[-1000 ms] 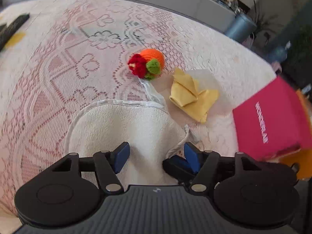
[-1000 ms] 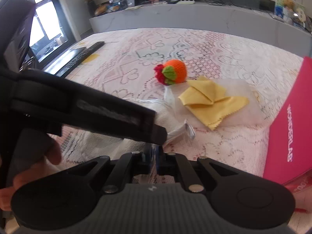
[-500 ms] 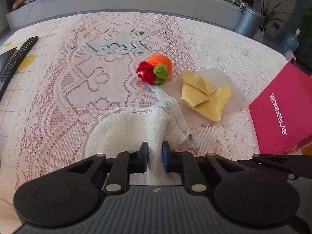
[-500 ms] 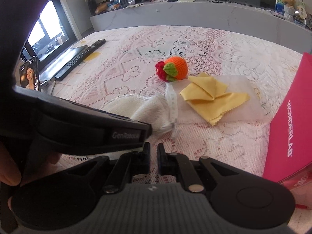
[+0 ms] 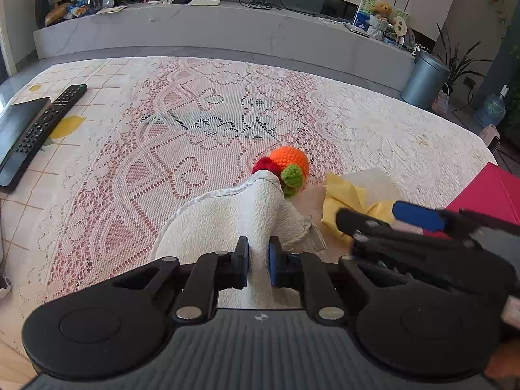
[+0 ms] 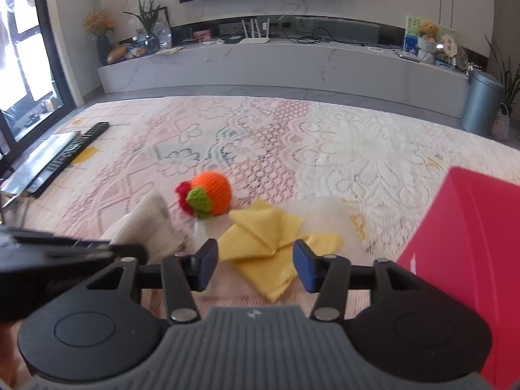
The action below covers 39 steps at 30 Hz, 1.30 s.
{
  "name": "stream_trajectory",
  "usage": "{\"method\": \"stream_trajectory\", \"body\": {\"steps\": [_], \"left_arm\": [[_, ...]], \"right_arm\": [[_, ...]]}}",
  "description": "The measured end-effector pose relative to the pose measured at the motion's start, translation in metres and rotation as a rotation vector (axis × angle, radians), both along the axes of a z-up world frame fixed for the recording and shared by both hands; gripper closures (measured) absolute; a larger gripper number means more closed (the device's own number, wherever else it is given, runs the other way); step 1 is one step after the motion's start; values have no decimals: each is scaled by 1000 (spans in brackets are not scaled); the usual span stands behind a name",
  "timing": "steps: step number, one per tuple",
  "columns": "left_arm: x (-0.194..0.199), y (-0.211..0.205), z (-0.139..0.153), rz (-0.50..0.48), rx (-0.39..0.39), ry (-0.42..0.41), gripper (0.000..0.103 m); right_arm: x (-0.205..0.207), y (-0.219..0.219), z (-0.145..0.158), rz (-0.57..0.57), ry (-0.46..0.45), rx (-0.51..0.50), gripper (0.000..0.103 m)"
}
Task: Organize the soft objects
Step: 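Release the pad from the right tool and grasp the yellow cloth, then carry the white pad and yellow cloth over the orange box with both tools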
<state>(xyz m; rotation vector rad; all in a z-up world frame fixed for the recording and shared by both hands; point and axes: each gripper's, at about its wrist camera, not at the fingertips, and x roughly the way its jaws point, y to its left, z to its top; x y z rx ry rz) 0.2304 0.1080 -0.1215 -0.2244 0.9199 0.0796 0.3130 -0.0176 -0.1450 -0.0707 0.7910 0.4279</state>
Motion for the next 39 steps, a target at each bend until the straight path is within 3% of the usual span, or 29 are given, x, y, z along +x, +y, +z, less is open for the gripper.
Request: {"method": "stream_trajectory", "body": {"steps": [5,7,9,12,13,20,25,32,39], "left_arm": [[2,1,-4,-2,-13,18,90],[2,0,-5,-3,-14,21,90],[2,0,-5,-6,-12,23,90],[1,0,-5,-4,-15,20,90],[1,0,-4,-3,-17,20,90],[-7,0,5,3,-11,-16,90],[-19,2,18,-7,-29,-38,90],[-41,-9,34,-55,-46,12,90],[-72,-40,56,-146,-8,22,90]], "right_arm": [[18,-3,-17,-42,80,38,36],[18,-2,-21,-46,76,34,43],[15,0,-21,-35,60,14,71],[13,0,-20,-20,54,10,98],[12,0,-19,-21,46,4,102],[-10,-4,5,1,-32,5,102],[-27,-9,26,31,-30,30,102],[-54,-14,46,81,33,-18,102],[-88,-33,61,104,69,-67,102]]}}
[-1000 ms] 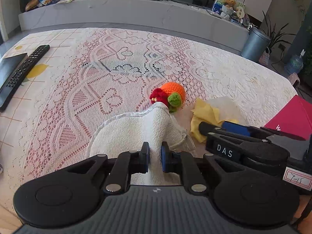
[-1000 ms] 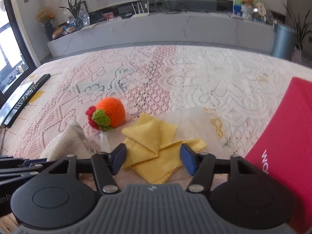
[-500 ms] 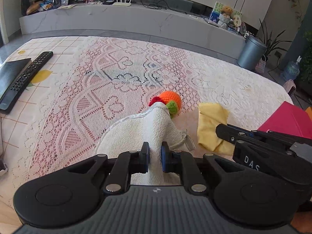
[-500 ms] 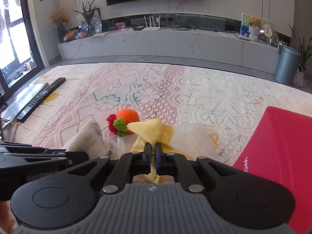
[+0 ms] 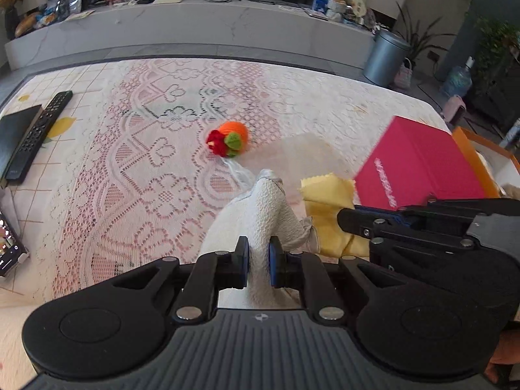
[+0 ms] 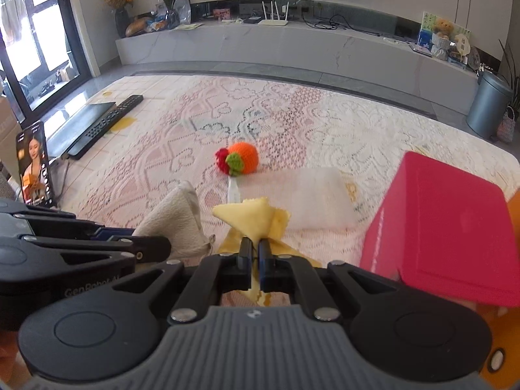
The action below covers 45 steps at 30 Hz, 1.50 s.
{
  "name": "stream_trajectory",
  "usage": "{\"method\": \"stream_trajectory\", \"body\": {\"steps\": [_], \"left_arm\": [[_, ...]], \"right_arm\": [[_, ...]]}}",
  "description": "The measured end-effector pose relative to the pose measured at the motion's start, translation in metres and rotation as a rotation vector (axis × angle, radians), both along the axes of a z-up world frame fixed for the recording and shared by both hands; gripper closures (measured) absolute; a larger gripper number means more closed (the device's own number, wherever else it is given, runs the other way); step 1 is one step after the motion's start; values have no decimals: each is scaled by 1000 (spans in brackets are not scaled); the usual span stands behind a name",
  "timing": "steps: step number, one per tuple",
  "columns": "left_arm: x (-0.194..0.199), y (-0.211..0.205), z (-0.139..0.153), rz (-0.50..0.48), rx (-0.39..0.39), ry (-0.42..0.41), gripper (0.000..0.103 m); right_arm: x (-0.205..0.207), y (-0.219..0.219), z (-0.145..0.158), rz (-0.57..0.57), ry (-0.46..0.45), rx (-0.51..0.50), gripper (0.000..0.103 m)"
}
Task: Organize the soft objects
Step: 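Carry the white pad and yellow cloth over the orange box with both tools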
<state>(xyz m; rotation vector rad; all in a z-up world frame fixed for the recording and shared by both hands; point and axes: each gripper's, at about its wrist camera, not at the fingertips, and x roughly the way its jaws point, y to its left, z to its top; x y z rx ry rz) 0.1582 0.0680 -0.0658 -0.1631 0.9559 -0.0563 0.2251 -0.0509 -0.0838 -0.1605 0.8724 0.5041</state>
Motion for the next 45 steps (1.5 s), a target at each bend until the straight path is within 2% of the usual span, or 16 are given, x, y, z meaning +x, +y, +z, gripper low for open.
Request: {"method": "stream_trajectory", "body": {"steps": [9,14,20,23,26,31,35,39,45], "left_arm": [[-27,-43,29,-58,58,-53,90],[-36,-72,54,-105,87,-134,90],[-27,-124,77,-249,58,-168,91],[-16,-155,85,-329,36,-163,91],[-3,-188,93,-399,45,-166,91],[30,-233,102,-474,-14,-104,91],[57,-263,93,-487,-71,-28,91],[83,-288,80,-468,-112,53,91],[110,-308,48,-374,-149,165,91]], "right_arm": [[-35,-54,24,-39,-20,4,102],[-46,-91,39,-89,-48,21,102],[-47,-142,51,-147,-38,37,102],[-40,-170,61,-164,-30,23,102],[-30,-197,74,-179,-27,-6,102],[-8,-238,90,-194,-19,-76,102],[17,-270,86,-182,48,-122,102],[38,-293,72,-122,124,-165,102],[60,-302,52,1,210,-200,102]]}}
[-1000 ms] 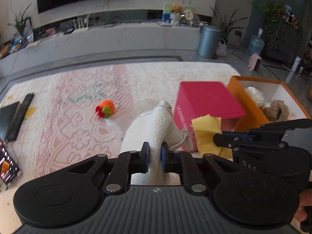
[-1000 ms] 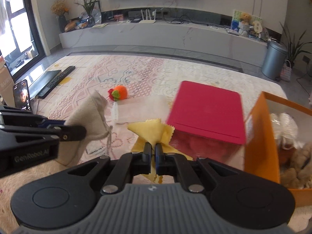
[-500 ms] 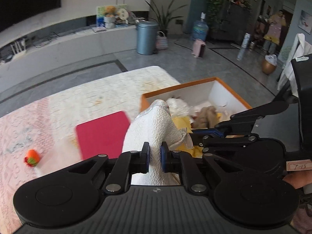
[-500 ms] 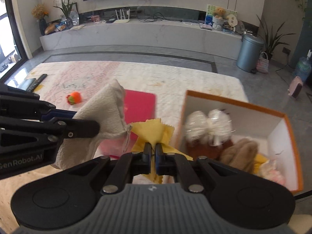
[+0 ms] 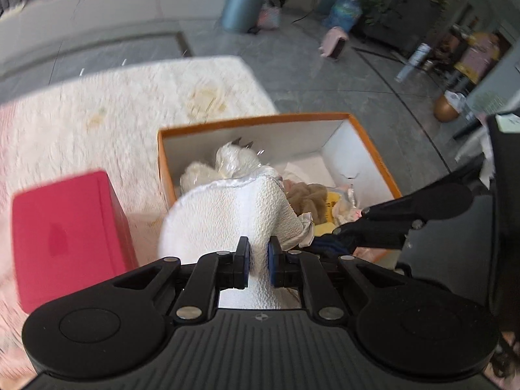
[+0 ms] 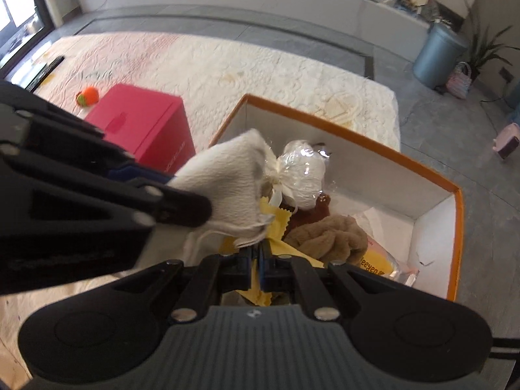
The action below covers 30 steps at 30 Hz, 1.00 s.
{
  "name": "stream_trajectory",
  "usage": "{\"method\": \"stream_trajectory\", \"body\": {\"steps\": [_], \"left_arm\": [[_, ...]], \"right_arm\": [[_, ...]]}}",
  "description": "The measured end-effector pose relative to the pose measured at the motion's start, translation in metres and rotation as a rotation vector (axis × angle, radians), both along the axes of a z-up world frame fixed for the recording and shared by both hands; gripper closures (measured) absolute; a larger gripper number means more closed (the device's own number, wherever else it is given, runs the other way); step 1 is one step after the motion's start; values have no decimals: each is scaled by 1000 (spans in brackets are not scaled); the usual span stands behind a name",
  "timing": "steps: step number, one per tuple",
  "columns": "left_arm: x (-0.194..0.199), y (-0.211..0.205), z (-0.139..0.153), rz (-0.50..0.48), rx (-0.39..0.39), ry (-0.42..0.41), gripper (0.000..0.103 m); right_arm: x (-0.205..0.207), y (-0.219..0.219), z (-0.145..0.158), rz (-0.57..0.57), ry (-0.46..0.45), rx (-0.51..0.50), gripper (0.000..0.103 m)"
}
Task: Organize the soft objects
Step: 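Carry the white pad and yellow cloth over the orange box with both tools, then lower the white pad and yellow cloth into the orange box with both tools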
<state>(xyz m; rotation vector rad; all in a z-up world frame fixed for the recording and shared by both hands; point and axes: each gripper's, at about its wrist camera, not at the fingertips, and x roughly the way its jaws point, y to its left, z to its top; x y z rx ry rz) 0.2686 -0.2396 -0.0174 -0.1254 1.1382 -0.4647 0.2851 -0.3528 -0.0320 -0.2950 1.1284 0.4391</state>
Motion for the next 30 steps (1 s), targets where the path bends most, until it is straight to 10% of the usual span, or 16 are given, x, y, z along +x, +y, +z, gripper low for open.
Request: {"method": "stream_trajectory", "body": {"steps": [30], "left_arm": [[35,5,-49,203,-8,297,70]], "right_arm": [[71,14,-63,164,330,-51,91]]}}
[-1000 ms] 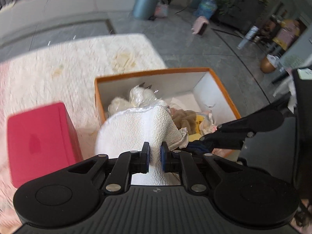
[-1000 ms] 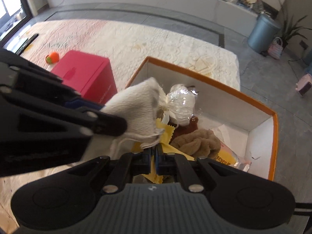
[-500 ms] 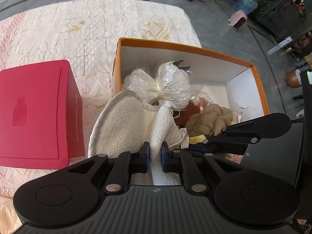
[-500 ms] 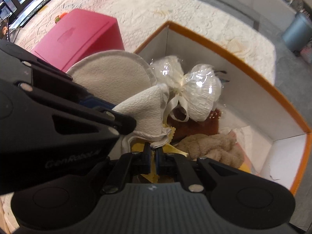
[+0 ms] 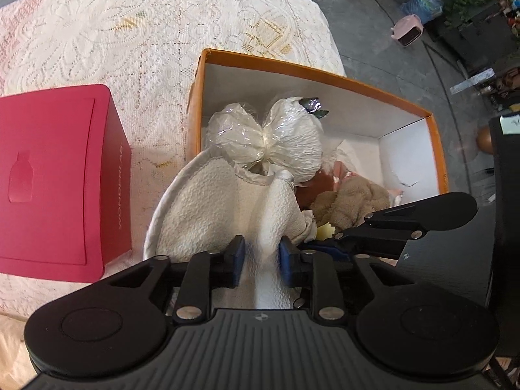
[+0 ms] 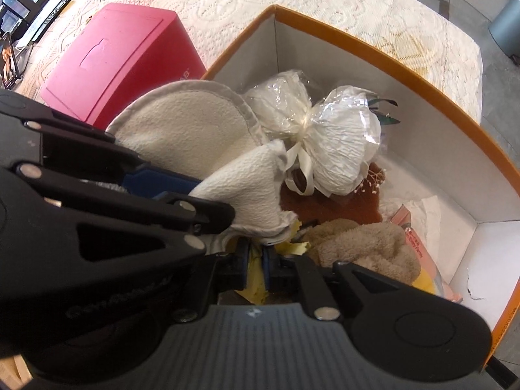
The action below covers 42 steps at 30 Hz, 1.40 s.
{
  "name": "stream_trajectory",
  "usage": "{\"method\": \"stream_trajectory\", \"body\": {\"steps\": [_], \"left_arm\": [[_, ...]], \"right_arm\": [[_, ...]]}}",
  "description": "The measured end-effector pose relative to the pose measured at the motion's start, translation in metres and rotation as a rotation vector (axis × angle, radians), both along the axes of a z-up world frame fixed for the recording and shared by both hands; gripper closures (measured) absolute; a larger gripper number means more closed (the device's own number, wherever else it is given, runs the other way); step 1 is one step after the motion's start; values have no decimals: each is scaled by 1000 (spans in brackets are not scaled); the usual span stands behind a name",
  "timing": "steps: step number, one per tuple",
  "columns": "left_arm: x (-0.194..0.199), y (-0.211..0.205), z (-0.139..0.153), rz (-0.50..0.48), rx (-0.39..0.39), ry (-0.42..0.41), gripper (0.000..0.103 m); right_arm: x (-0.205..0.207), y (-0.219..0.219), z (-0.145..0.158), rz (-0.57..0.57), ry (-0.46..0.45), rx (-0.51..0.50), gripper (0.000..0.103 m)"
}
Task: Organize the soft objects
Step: 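Lower the white pad and yellow cloth into the orange box with both tools, then move both tools back over the crocheted orange and clear bag on the bed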
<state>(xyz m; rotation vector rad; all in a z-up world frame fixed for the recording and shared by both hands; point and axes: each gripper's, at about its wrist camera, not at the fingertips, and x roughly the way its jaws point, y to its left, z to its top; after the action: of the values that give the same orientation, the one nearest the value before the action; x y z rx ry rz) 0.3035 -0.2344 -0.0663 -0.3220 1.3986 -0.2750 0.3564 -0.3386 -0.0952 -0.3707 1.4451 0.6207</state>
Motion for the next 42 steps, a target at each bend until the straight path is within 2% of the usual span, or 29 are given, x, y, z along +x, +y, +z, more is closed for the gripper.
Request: {"method": "stream_trajectory", "body": {"steps": [2,4,5,8,13,17,21,25,31,37,41,42], "left_arm": [[-2,2,5,6,-21,-2,64],[-4,4,13,11,-34,-19,50],[-6,5,17,12,-35,-32,48],[-10,12,29,12,-46,-59,48],[-17,28,40,24,-59,-78,48],[-27,41,50,20,-44,-100,48],[-39,68,61,40,-49,-128,49],[-53,105,67,99,-61,-139,49],[-75,166,63,209,-55,-157,51],[-91,221,55,294,-20,-169,52],[-100,257,50,315,8,-176,52],[-101,264,49,319,20,-177,52]], "right_arm": [[0,-2,4,-3,2,-12,83],[-1,-4,10,-2,-1,-19,81],[-1,-6,13,-3,-4,-21,80],[-2,-10,27,-11,-29,-20,73],[-4,-9,49,-11,-60,-26,73],[-10,4,65,7,-75,-66,70],[-19,23,84,34,-112,-51,69],[-31,52,98,66,-131,-49,69],[-53,115,109,174,-156,-30,69],[-67,180,106,253,-168,10,69],[-71,224,100,278,-169,46,68],[-71,233,97,276,-174,49,66]]}}
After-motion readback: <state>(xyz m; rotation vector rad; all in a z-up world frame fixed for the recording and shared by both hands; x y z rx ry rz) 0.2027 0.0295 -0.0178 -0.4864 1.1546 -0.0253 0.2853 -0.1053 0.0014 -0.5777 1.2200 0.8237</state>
